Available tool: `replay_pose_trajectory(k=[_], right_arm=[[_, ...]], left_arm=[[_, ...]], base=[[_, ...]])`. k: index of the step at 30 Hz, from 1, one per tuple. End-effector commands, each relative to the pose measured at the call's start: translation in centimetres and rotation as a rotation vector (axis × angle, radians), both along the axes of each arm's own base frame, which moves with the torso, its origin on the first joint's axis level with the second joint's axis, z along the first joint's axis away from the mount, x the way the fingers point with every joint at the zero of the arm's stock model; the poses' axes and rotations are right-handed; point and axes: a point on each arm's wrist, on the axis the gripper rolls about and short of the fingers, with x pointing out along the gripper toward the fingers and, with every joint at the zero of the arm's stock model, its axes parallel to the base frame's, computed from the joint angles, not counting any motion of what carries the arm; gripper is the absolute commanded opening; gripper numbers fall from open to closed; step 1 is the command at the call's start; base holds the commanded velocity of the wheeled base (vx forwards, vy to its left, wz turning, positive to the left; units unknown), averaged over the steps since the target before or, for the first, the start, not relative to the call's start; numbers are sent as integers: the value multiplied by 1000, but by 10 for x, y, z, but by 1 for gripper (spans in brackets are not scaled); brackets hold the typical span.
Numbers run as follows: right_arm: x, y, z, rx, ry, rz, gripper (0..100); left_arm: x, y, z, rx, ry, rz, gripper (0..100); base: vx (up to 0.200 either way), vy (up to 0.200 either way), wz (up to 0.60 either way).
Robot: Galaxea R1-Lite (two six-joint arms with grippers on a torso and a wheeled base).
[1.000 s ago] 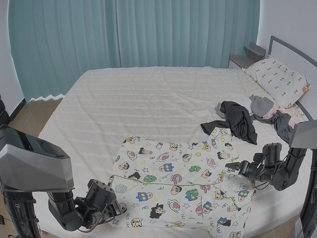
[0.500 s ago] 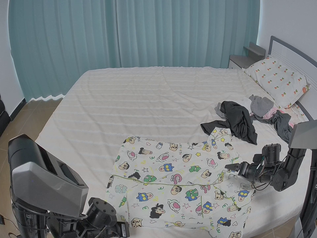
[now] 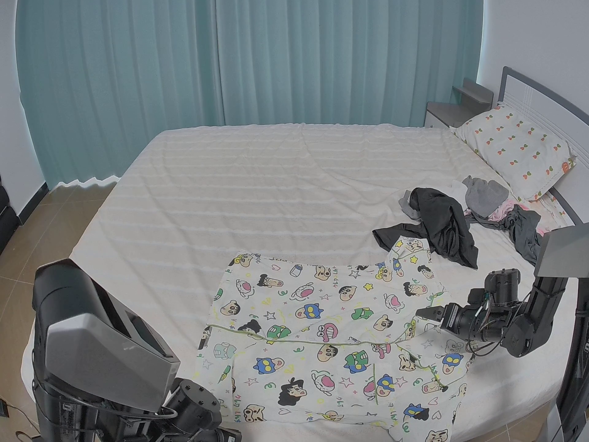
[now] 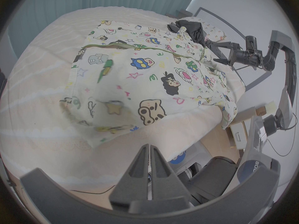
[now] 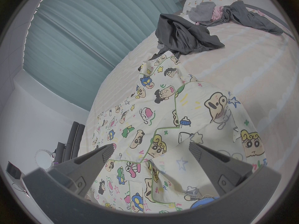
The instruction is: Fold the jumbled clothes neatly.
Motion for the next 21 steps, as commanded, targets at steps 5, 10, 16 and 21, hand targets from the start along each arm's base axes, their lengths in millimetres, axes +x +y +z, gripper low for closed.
replay_pose_trajectory(k=[5,10,16,21], right_arm=[[-1,0,-2,-1,6,1,100],[-1,0,-3,-4,10,2,100],[-1,0,-4,-15,6,14,100],[-1,0,-4,-16,4,15,100]], left_arm=[[-4,3,-3,20,19,1,100],[8,1,10,-125,-34,135,100],[25,12,48,-353,-107,359,100],[47,45,38,-286,-139,553,100]], base=[[0,0,0],[0,0,0],[0,0,0],[0,0,0]])
